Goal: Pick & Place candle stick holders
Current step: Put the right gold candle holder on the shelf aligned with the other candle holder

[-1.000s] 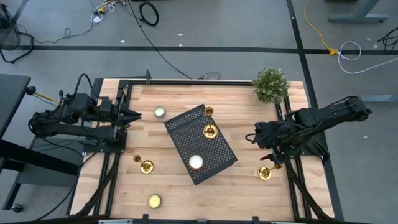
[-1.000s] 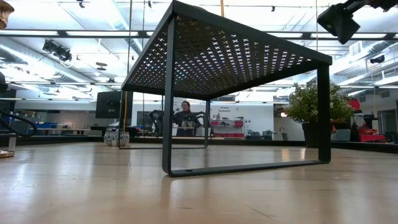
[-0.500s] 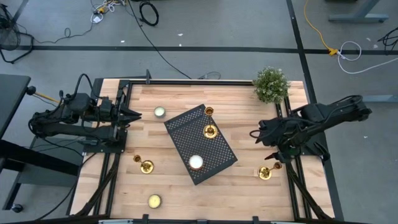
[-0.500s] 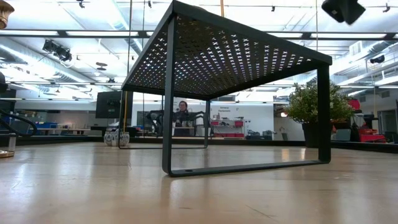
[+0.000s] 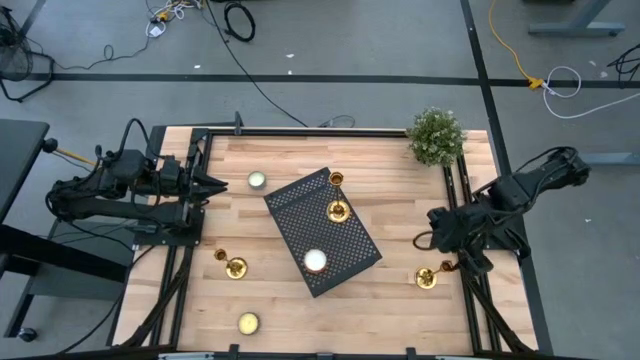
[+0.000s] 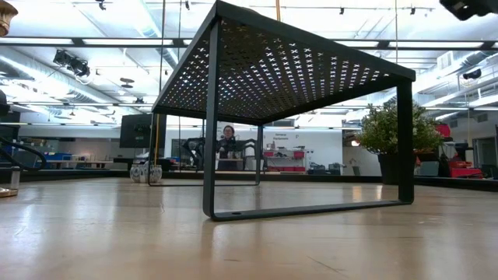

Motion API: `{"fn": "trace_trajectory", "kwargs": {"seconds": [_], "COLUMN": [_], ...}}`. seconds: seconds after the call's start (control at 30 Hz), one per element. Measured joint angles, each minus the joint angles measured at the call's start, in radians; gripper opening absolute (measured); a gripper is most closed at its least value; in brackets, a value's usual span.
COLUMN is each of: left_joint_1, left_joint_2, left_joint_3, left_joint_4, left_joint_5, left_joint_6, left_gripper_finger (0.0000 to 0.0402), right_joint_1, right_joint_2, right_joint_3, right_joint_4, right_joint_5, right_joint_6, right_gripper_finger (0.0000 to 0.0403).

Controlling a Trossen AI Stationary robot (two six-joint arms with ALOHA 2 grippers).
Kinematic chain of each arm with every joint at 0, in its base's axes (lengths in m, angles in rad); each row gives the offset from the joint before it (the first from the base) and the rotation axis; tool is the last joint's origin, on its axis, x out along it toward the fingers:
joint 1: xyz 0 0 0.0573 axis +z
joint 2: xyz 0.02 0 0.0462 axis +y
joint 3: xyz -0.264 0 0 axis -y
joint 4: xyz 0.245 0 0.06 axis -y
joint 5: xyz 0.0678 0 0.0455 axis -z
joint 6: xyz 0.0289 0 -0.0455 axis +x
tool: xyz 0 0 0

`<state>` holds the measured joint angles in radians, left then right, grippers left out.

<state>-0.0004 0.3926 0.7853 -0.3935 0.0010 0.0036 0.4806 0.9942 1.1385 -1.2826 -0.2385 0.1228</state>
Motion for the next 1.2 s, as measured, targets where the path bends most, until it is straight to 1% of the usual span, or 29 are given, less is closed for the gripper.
{"fn": "trace_trajectory", "kwargs": {"seconds": [0.1, 0.3, 0.5, 0.7, 0.9, 1.07, 1.2], "left_joint_1": [0.0, 0.0, 0.0, 0.0, 0.0, 0.0, 0.0], "left_joint_2": [0.0, 0.0, 0.0, 0.0, 0.0, 0.0, 0.0], "left_joint_3": [0.0, 0.0, 0.0, 0.0, 0.0, 0.0, 0.0], "left_joint_4": [0.0, 0.0, 0.0, 0.0, 0.0, 0.0, 0.0], "left_joint_5": [0.0, 0.0, 0.0, 0.0, 0.0, 0.0, 0.0], "left_joint_6": [0.0, 0.0, 0.0, 0.0, 0.0, 0.0, 0.0], "left_gripper_finger": [0.0046, 0.0046, 0.0046, 0.0046, 0.0046, 0.0046, 0.0046], "right_joint_1": [0.042, 0.104, 0.162, 0.218, 0.258, 0.282, 0.297], "right_joint_2": [0.009, 0.038, 0.066, 0.091, 0.117, 0.133, 0.139], "right_joint_3": [0.0, 0.0, 0.0, 0.0, 0.0, 0.0, 0.0], "right_joint_4": [0.001, 0.002, 0.002, 0.003, 0.002, 0.002, 0.002], "right_joint_5": [0.005, 0.052, 0.133, 0.144, 0.204, 0.209, 0.251], "right_joint_6": [0.001, 0.0, -0.004, 0.015, 0.029, 0.053, 0.065], "right_gripper_finger": [0.0366, 0.0366, 0.0366, 0.0366, 0.0366, 0.0366, 0.0366]}}
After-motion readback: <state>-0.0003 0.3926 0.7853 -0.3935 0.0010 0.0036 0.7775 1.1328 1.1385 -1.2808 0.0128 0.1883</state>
